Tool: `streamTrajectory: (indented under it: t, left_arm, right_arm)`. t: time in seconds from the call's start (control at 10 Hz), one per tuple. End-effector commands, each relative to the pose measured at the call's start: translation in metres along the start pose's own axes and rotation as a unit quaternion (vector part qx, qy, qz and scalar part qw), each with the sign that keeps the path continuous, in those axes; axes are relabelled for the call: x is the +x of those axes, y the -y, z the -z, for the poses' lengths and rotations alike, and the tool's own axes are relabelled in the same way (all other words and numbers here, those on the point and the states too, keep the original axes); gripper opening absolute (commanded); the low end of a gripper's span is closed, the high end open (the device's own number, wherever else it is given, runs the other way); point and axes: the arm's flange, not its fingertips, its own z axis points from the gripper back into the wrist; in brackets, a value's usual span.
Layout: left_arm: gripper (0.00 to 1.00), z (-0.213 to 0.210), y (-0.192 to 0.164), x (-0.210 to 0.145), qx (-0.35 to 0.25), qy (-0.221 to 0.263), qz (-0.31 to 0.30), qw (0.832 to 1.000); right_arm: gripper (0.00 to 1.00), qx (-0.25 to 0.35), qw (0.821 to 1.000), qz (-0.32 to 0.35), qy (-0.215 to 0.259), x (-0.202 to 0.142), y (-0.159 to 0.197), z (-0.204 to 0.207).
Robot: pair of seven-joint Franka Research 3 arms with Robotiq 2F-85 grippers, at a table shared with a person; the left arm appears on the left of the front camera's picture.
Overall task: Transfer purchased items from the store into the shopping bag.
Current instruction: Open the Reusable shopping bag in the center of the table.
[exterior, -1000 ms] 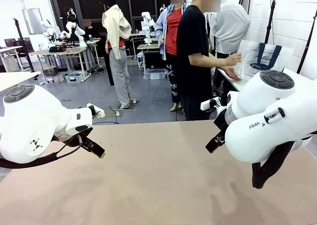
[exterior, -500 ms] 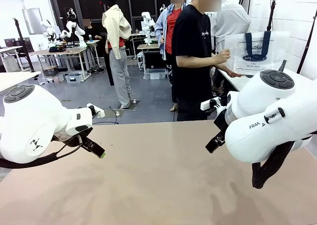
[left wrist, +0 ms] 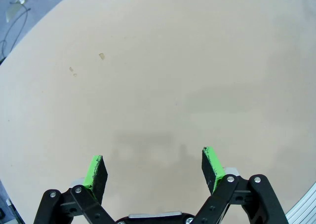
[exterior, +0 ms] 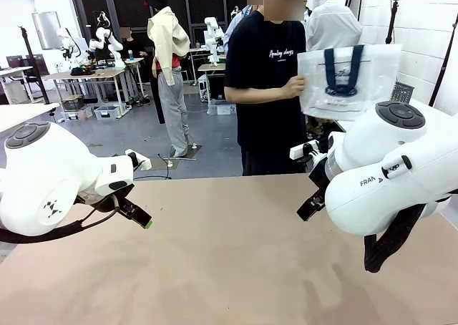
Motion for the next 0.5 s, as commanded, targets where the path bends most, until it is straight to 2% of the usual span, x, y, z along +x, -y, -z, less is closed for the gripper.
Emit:
streamTrajectory:
  t: [0.0,0.4]
  left_arm:
    - [1.00,0.0000,-0.0011,-0.0003,0.000,0.000,-0.001,1.000]
    - [1.00,0.0000,-0.0011,-0.0003,0.000,0.000,-0.001,1.000]
  right_arm:
    - [1.00,0.000,1.000,0.000,0.000,0.0000,0.0001,0.0000]
    - [1.00,0.000,1.000,0.000,0.000,0.0000,0.0001,0.0000]
